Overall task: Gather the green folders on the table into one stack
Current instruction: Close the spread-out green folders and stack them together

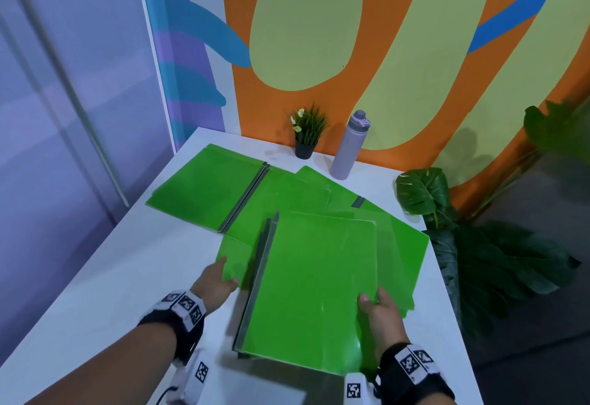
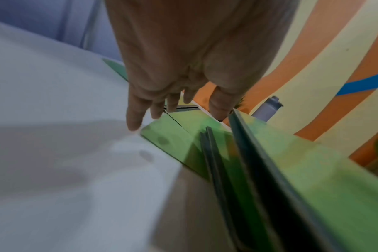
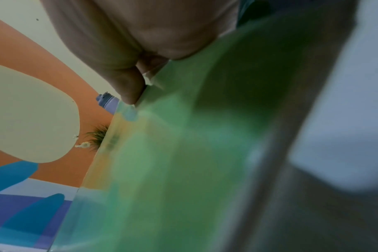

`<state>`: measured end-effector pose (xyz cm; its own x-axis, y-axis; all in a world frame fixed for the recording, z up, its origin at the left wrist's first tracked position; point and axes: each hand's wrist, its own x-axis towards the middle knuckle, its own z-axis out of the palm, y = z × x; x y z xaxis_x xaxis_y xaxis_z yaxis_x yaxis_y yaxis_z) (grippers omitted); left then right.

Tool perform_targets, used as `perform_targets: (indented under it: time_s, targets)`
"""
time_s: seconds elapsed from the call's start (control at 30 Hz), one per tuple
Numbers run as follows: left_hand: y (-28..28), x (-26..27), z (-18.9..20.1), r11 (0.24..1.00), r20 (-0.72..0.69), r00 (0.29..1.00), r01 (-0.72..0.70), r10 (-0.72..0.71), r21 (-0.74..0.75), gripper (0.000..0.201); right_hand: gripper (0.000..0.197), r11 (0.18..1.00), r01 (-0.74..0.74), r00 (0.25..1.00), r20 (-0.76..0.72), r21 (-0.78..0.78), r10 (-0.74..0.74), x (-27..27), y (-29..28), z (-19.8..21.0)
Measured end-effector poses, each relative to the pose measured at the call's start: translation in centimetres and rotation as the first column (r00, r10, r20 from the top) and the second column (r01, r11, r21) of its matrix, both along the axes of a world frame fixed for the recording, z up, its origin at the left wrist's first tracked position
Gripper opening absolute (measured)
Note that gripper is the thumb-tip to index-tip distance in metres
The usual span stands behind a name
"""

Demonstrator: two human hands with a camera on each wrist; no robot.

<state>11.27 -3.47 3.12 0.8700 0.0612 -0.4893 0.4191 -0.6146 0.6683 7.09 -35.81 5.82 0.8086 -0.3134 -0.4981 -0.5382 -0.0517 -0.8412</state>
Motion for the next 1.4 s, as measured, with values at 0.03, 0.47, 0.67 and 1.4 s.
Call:
perform_targets:
  time_s: [0.03,0.47,0.67,1.4]
  targets:
    - [0.1,1.1,-0.6,0.996,0.026,0.999,0.019,-0.021,0.087,0.073,0.067,1.000,0.019,1.000,0.001,0.000,-0.019,0.1,-0.2,-0.2]
    - [-1.9,12.2,-5.0,0.804,-0.057,0.963,0.250,-0.262,0.539,0.085,0.065,0.999,0.039,0.997,0.060,0.010,-0.040,2.0,-2.6,-2.4]
    - [-1.5,10.8,-5.2,0.768,-0.143,0.946,0.320,-0.292,0.555,0.077,0.063,0.998,0.028,0.997,0.070,0.058,-0.032,2.8,-2.4,-2.7]
    - [2.6,-10.3,-4.6,0.824,0.067,0.997,-0.073,0.042,0.562,0.063,0.060,0.981,-0.127,0.966,-0.241,-0.145,0.090,1.7,1.8,-5.4]
